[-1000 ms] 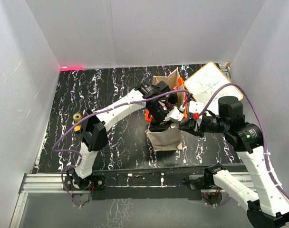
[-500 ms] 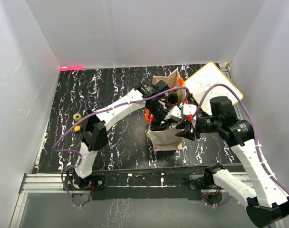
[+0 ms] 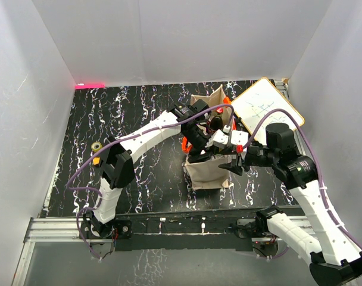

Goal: Place the beverage into the canvas bag
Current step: Place the drink in the canvas bag.

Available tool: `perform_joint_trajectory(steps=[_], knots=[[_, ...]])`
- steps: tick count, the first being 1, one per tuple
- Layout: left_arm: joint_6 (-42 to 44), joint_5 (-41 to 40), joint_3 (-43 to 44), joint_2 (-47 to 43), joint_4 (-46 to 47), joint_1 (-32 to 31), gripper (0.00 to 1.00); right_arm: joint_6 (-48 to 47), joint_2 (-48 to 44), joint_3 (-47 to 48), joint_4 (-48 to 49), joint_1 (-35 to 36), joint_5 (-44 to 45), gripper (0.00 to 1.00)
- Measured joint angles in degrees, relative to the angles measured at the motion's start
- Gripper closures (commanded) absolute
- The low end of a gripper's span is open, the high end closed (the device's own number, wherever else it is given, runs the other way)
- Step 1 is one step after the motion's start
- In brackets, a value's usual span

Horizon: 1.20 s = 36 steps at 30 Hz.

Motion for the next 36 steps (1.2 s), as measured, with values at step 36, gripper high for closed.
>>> perform_joint_trajectory(steps=[36], knots=[[0.3,1.9,0.8,1.0,-1.1,0.7,1.0,-16.5,8.7,6.0,-11.0,-0.1,-1.7,0.66]])
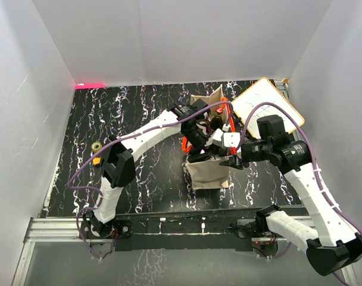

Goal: Place the beverage into the canvas bag
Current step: Place the drink in the canvas bag.

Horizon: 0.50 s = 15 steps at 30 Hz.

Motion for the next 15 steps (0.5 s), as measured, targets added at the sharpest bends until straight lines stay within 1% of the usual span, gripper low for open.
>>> perform_joint_trajectory(steps=[7,15], knots=[[-0.4,0.0,1.1,0.8,-0.5,-0.1,1.0,-5.5,0.7,2.3,-4.9,0.0,2.4,0.64],[-1.4,-0.4,3.2,2.1,-1.7,-0.3,1.0,-9.5,1.6,2.9,-7.7,0.8,4.5,0.64]])
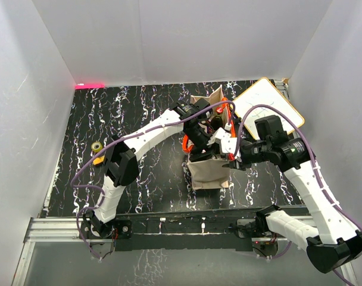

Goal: Place the beverage into the canvas bag
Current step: Place the drink in the canvas bag.

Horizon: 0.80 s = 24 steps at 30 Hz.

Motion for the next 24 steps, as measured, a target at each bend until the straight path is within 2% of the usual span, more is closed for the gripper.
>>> perform_joint_trajectory(steps=[5,7,9,11,12,18,24], knots=[[-0.5,0.0,0.8,0.7,-0.5,0.0,1.0,-0.7,1.2,0.3,-0.2,1.0,1.4,0.64],[-0.5,0.0,0.8,0.7,-0.5,0.0,1.0,-1.1,1.3,0.3,-0.2,1.4,1.8,0.68],[-0.6,-0.1,0.8,0.7,-0.5,0.0,1.0,-1.4,1.3,0.3,-0.1,1.9,2.4,0.75],[-0.6,-0.1,0.8,0.7,-0.5,0.0,1.0,-1.7,1.3,0.3,0.0,2.2,3.0,0.9],[-0.6,-0.2,0.8,0.7,-0.5,0.0,1.0,-1.8,1.3,0.3,0.0,2.3,3.4,0.92],[2.0,0.1,0.7,0.7,-1.1,-0.2,1.0,1.3,1.8,0.9,0.2,2.3,4.3,0.92],[8.7,1.5,-0.8,0.3,-1.7,-0.1,1.0,7.0,0.5,0.5,1.7,2.3,4.8,0.92]])
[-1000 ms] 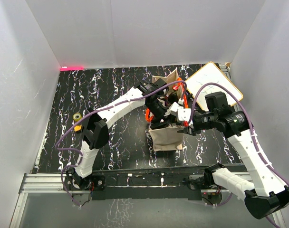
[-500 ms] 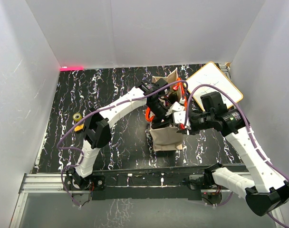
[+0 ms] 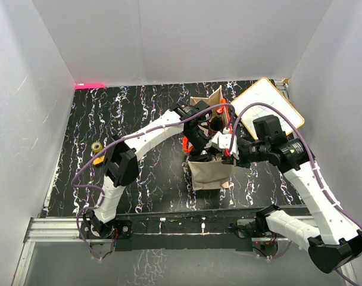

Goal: Place the beverage into the canvas bag
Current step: Place the drink in the canvas bag.

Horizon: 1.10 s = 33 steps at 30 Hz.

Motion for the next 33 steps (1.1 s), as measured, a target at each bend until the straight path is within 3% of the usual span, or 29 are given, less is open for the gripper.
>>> perform_joint_trajectory(steps=[6,11,21,33], knots=[[5.4,1.8,-0.1,-0.1,-1.7,-0.4,0.99,5.5,-3.2,-1.0,1.1,0.1,1.3,0.92],[10.9,2.4,-0.2,-0.1,-3.8,-1.1,0.93,8.7,-4.3,-1.4,1.2,0.4,1.1,0.92],[18.0,2.8,-0.2,0.0,-6.3,-1.6,0.68,10.7,-6.2,-3.6,3.5,0.4,0.9,0.92],[22.2,2.7,1.1,1.0,-9.0,-1.6,0.5,11.2,-7.9,-5.0,4.7,0.6,1.2,0.92]])
